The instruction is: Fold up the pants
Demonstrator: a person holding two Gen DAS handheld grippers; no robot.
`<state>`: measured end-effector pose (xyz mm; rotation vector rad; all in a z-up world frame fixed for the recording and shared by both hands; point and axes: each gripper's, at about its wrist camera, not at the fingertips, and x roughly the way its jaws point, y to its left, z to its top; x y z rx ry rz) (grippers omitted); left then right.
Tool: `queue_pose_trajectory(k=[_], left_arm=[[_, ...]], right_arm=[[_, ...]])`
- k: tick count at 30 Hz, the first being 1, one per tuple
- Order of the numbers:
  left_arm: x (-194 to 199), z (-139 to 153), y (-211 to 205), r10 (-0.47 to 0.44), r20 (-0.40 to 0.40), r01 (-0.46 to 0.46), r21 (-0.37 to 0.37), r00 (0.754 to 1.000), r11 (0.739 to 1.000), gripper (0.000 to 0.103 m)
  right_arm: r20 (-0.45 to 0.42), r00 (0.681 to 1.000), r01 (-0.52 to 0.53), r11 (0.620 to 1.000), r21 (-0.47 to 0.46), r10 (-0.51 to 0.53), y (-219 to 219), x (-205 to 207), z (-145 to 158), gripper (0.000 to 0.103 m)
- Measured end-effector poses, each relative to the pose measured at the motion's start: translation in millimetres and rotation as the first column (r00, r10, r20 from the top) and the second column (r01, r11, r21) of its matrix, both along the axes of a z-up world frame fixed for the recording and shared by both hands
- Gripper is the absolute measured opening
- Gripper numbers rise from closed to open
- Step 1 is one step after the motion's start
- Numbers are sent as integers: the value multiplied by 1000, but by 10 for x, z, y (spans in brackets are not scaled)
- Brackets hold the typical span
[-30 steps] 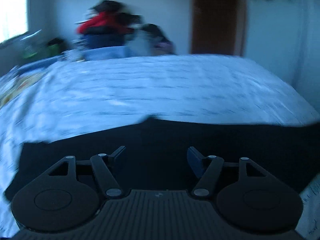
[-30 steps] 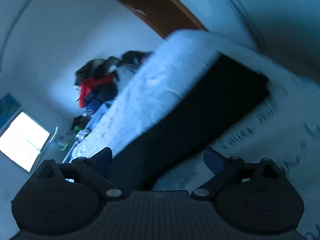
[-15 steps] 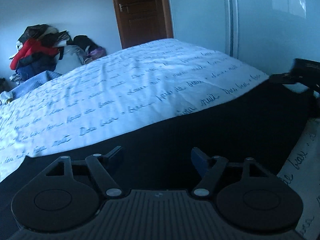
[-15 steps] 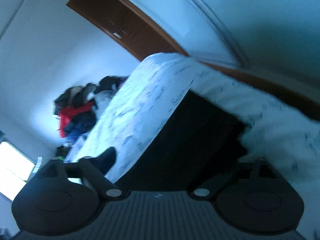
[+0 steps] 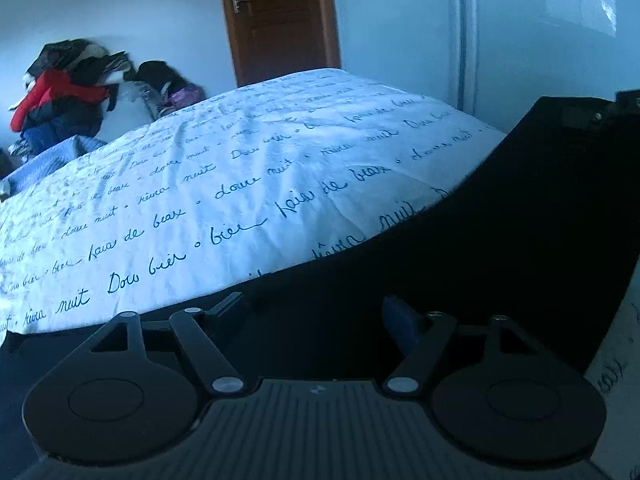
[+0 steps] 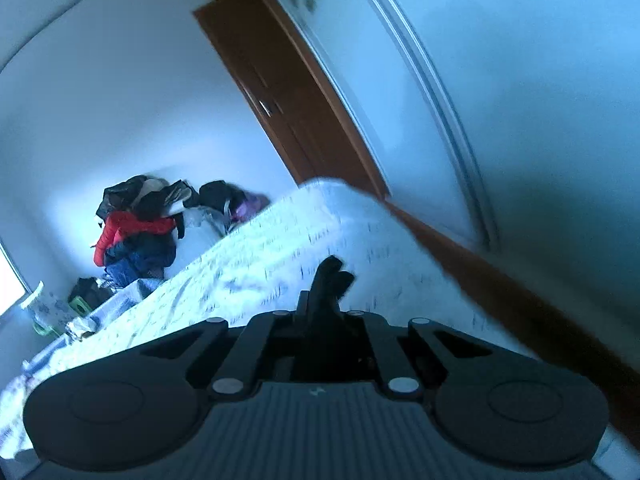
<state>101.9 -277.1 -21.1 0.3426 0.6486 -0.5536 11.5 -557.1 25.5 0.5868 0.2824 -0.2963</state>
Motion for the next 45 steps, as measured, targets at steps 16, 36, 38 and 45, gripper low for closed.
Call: queue_pose_trajectory(k=[16,36,38,45], left_arm=[[-49,102,61,8,-9,-9,-44,1000,999,83],[538,107,322,-251,-544,-139,-576,801,806,86],[548,75,256,-325,-569,-146,-629,756,763,91],[533,-32,121,-363,-588,-183,-669,723,720,95]], right_arm=[[-76,996,-16,897,441,55,-75,-214,-646,16],[-354,933,-245,826,-507,60,1134,268,-226,4],[-376,925,-277,778,-564,57,1272,268,-227,4],[-420,902,-383,638,-668,102,1660,252,-313,6]])
